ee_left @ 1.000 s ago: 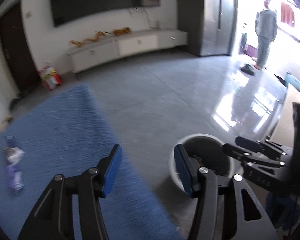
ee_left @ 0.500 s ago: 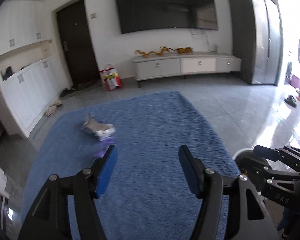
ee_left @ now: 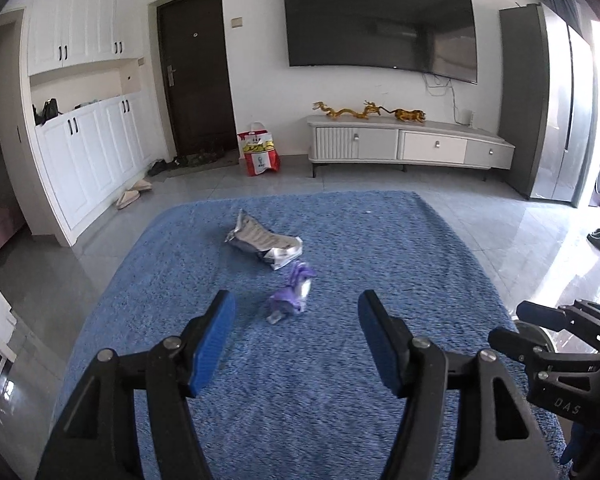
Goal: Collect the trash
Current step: 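Move both open tools back over the silver and purple wrappers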
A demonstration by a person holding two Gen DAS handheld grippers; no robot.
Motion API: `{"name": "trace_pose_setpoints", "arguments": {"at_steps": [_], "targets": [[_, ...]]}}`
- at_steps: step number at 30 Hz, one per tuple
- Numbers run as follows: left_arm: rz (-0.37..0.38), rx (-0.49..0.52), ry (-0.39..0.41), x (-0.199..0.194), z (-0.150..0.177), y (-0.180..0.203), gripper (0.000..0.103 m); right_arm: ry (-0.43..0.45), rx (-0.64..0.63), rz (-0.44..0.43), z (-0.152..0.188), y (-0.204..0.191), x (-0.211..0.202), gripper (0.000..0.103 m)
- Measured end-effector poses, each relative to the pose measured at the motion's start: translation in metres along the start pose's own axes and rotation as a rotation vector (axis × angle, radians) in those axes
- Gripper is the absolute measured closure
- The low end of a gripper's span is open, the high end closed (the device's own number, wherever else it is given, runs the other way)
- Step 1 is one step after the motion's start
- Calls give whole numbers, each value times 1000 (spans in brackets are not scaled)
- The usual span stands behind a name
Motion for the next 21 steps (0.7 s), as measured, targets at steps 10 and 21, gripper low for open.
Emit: {"name": "trace_pose_setpoints", "arguments": {"at_steps": [10,21], "targets": [[63,-67,-87,48,6,-33,41,-41,-40,-3,-15,-10,30,51],[263,-81,-203,122,-3,-33,41,-10,-113,-32,-83,-19,75,48]]}}
Point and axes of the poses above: each gripper's, at about its wrist camera, not at the fingertips, and x roughly the way its jaws point, y to its right, z to its underside, the point moved 5 cm from there along x, roughly the way its jaws point, and after that the axes turned 8 degrees about -y, right-handed, at the moved point
